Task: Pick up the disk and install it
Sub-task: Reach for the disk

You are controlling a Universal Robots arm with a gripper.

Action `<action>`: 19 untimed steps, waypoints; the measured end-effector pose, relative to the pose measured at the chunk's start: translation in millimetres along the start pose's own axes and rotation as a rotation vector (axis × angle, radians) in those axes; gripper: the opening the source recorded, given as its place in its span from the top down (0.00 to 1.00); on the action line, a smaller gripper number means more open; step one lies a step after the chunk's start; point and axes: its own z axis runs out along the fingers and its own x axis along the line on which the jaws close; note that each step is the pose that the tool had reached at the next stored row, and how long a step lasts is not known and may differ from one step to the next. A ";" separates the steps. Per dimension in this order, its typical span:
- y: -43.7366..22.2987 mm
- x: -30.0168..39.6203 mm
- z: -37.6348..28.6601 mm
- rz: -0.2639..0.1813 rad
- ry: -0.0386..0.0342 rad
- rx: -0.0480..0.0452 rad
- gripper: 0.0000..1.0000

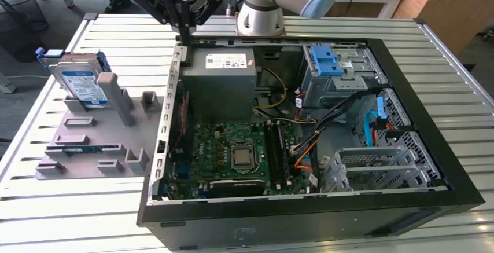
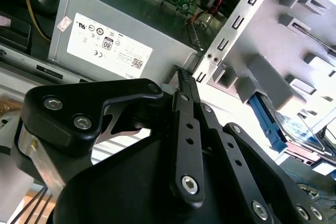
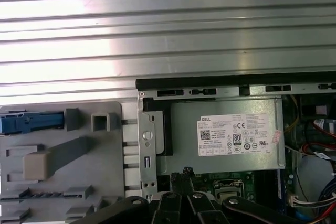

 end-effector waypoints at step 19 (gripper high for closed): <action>3.6 7.5 0.1 0.000 0.0000 -0.0001 0.89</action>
